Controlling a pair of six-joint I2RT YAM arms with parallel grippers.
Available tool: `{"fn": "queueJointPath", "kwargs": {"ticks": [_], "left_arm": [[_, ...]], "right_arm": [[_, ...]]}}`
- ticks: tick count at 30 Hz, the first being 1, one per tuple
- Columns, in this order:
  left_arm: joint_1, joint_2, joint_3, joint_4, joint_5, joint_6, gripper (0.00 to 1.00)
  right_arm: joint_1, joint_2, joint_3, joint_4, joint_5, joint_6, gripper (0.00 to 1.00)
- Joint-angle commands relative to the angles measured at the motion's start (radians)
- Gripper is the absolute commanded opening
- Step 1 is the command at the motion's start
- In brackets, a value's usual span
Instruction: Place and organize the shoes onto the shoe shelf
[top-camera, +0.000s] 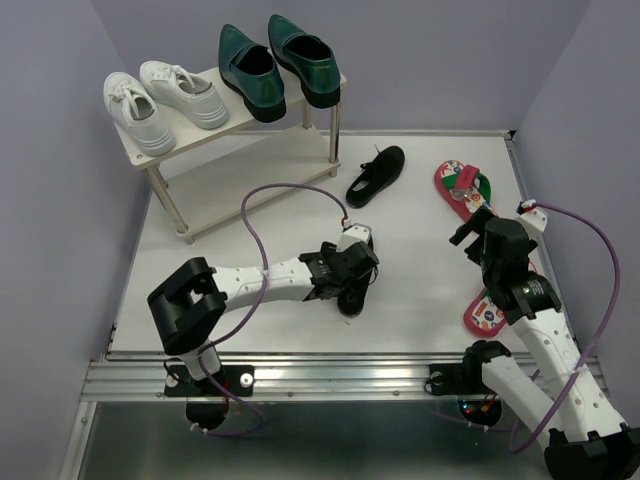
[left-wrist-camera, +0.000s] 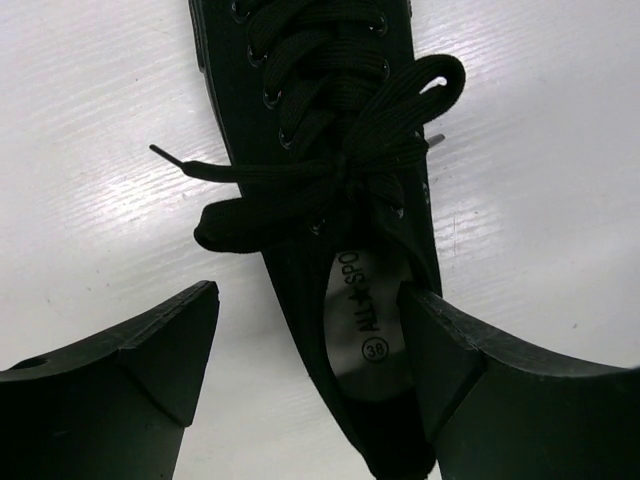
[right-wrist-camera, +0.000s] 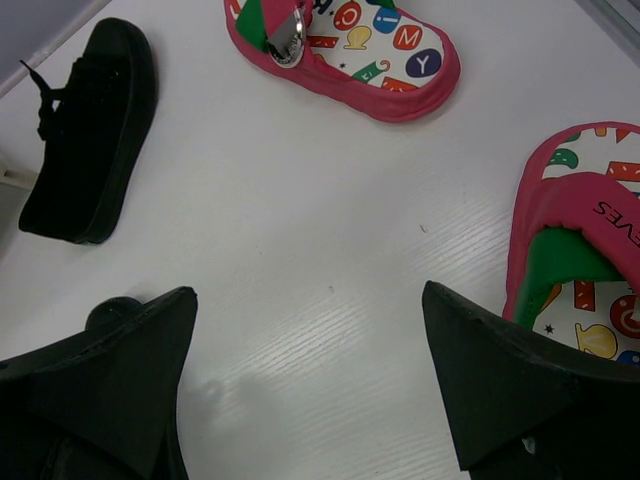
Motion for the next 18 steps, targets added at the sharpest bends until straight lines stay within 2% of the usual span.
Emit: {"fn": "queueJointPath", "kwargs": {"ticks": [1,6,12,15,18], "left_arm": [[-0.021,-0.081,0.048,-0.087,-0.047,-0.031,0.84],[-0.026,-0.1,0.025,-0.113,-0.04,-0.062,0.8],[-0.03,-0.025,0.017,-0.118,-0.034,-0.102,0.73],[-0.032,0.007,0.003,-0.083,-0.023,-0.115,0.68],[-0.032,0.047,0.006,-0.085,-0.02,-0.135,0.58]], "right_arm": [[-0.003,-0.012,-0.009,0.044,0.021,-0.016,1.0],[-0.003,-0.006,-0.02,0.053,0.017,-0.014,1.0],[-0.003,0.002,-0.026,0.066,0.01,-0.013,1.0],[-0.003,0.007,-0.027,0.07,0.006,-0.013,1.0],[-0.003,0.01,-0.027,0.07,0.004,-0.011,1.0]]}}
